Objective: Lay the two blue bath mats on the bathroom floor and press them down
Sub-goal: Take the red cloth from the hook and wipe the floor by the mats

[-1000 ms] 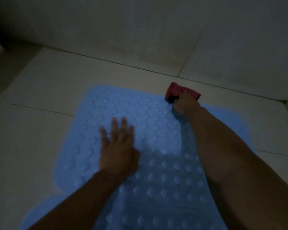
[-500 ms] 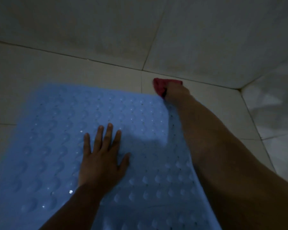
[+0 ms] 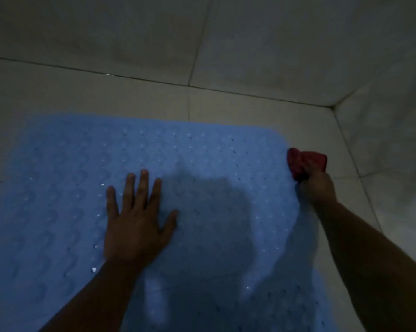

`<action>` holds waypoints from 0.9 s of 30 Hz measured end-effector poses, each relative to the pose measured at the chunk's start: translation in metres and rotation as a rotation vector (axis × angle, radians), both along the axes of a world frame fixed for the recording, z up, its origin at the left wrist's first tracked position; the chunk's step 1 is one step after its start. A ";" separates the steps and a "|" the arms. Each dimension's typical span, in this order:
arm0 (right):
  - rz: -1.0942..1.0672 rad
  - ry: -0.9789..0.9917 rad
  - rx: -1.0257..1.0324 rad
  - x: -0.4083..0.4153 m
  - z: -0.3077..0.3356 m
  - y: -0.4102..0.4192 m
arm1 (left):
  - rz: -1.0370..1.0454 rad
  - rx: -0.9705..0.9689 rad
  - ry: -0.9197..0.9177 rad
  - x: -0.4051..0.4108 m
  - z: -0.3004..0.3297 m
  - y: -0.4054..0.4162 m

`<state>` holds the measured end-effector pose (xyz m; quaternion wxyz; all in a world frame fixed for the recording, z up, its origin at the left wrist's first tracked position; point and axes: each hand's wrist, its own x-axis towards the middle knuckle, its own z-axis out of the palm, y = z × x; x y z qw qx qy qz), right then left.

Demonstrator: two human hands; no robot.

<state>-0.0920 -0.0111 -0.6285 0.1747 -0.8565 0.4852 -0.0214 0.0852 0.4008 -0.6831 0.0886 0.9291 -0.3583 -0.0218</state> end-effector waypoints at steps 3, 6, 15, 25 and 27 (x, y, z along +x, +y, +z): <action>0.007 0.068 0.025 -0.056 -0.014 0.023 | -0.001 -0.018 0.015 -0.002 0.001 -0.001; 0.063 0.026 -0.016 -0.082 -0.015 0.043 | 0.006 -0.014 0.026 -0.002 0.004 -0.004; -0.092 0.034 0.013 -0.168 -0.010 0.104 | -0.005 -0.014 0.039 -0.006 0.009 -0.005; 0.071 0.021 -0.044 -0.235 -0.019 0.154 | -0.013 0.045 0.081 -0.017 0.014 -0.008; 0.040 0.027 -0.024 -0.243 -0.023 0.151 | -0.022 0.084 0.095 -0.014 0.015 -0.007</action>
